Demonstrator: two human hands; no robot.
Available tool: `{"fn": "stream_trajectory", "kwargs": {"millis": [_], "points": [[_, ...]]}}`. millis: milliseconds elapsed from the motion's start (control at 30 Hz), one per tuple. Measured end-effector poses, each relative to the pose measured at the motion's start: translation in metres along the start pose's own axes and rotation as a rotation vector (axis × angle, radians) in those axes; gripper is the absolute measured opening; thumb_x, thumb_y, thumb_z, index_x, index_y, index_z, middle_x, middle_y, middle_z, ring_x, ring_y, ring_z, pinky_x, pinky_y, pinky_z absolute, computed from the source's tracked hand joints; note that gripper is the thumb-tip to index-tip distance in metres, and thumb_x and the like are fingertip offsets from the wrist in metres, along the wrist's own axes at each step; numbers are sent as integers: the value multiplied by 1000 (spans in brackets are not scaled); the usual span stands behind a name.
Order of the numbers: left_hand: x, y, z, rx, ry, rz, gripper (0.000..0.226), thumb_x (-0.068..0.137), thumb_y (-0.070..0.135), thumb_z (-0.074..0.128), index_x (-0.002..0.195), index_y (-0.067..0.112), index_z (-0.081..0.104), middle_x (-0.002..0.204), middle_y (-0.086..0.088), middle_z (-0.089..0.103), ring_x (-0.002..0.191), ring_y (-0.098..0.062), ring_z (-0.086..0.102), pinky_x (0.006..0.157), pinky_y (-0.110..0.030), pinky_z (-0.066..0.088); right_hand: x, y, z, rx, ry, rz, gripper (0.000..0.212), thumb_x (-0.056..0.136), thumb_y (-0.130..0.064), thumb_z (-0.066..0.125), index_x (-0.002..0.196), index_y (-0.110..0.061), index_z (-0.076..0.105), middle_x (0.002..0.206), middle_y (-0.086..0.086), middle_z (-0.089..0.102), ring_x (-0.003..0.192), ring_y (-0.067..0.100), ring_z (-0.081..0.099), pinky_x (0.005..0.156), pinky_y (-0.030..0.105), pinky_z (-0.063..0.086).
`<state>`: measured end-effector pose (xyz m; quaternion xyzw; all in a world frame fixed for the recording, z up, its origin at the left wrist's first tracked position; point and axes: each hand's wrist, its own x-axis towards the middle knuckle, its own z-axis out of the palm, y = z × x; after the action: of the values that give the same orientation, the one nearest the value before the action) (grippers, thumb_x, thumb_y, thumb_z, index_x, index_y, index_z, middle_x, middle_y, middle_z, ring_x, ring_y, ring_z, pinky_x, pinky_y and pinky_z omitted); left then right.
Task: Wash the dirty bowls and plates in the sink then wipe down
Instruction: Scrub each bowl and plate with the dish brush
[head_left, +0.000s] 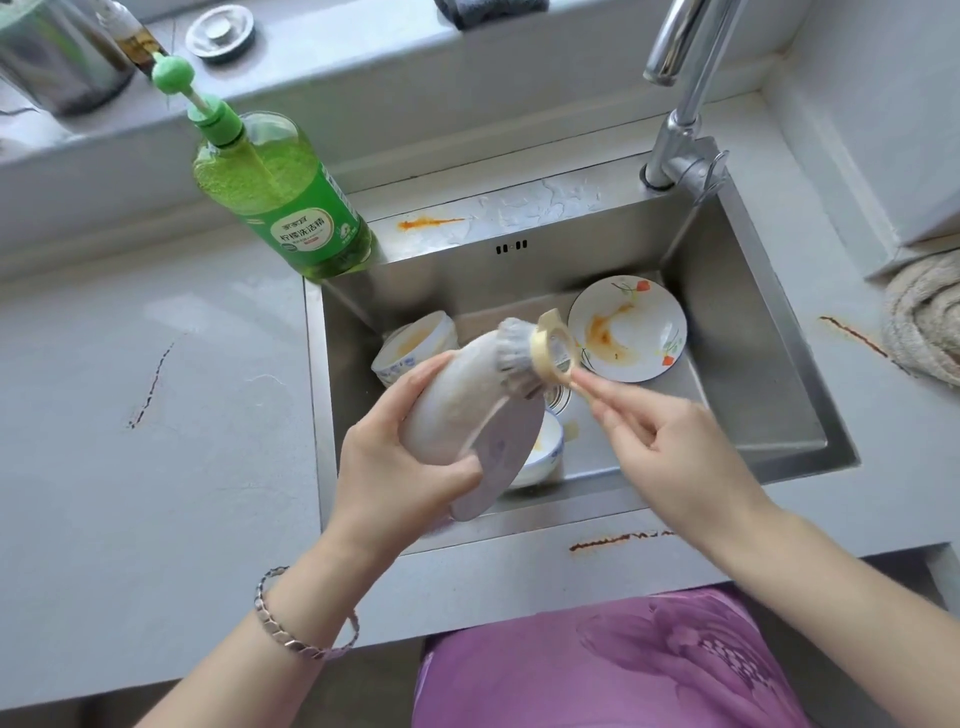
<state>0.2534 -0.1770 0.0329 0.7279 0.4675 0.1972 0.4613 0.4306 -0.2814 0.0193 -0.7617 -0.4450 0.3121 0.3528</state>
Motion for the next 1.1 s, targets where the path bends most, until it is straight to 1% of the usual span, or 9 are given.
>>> {"fn": "stream_trajectory", "kwargs": {"millis": [100, 267, 400, 467, 567, 767, 900, 1033, 1100], "points": [[1, 1, 1, -69, 33, -15, 63, 48, 24, 69, 104, 48, 57, 106, 29, 63, 94, 8, 61, 76, -6, 46, -24, -22, 10, -1, -73, -160, 39, 90, -35, 47, 116, -64, 42, 53, -13, 55, 48, 11, 41, 53, 23, 39], [-3, 3, -1, -78, 41, -17, 69, 49, 8, 68, 106, 47, 57, 103, 33, 62, 94, 10, 58, 73, -3, 43, 9, 26, 0, 53, 71, 188, 31, 93, -25, 50, 119, -40, 61, 42, -6, 28, 43, 10, 28, 49, 19, 22], [-3, 0, 1, -113, 81, -32, 70, 50, 9, 70, 111, 41, 58, 110, 21, 64, 99, 5, 60, 82, -10, 48, -14, 0, 8, 212, 5, 30, 32, 92, -34, 50, 110, -60, 55, 64, 15, 64, 59, 32, 43, 62, 24, 36], [-3, -1, 2, -124, 84, -40, 69, 50, 10, 71, 110, 42, 58, 110, 21, 64, 100, 4, 60, 82, -12, 49, -5, 7, 5, 185, 20, 89, 30, 93, -30, 51, 114, -50, 58, 54, -2, 62, 51, 22, 42, 58, 23, 42], [-4, -1, 2, -140, 88, -44, 69, 51, 10, 72, 107, 46, 57, 110, 26, 62, 99, 6, 59, 79, -8, 47, 8, 26, 2, 216, 45, 250, 30, 95, -16, 49, 120, -27, 61, 37, -19, 40, 41, 5, 38, 44, 10, 29], [0, 0, 5, -180, 113, -40, 68, 52, 9, 72, 108, 44, 57, 105, 30, 63, 97, 8, 60, 77, -8, 48, -7, 7, 8, 349, 24, 143, 33, 94, -17, 49, 114, -43, 56, 37, -13, 32, 44, 9, 18, 45, 20, 20], [1, -2, 3, -242, 166, -20, 66, 50, 13, 74, 107, 44, 60, 109, 23, 64, 103, -1, 61, 85, -18, 51, -7, 44, 12, 313, 11, 379, 32, 95, -15, 48, 124, -26, 57, 36, -17, 38, 34, 3, 34, 38, 8, 25], [1, -3, 6, -369, 218, 3, 63, 49, 23, 72, 104, 51, 60, 113, 22, 64, 106, -5, 61, 85, -21, 51, -7, 50, 20, 601, 48, 553, 46, 85, -21, 65, 126, -31, 47, 64, -8, 57, 34, -3, 44, 34, 7, 28], [-1, -3, 11, -438, 229, 14, 65, 49, 21, 72, 108, 45, 58, 114, 25, 62, 107, -2, 60, 85, -18, 50, 1, 46, 23, 705, -19, 564, 48, 78, -25, 71, 119, -31, 46, 54, -13, 52, 33, 1, 40, 32, 10, 26]]}}
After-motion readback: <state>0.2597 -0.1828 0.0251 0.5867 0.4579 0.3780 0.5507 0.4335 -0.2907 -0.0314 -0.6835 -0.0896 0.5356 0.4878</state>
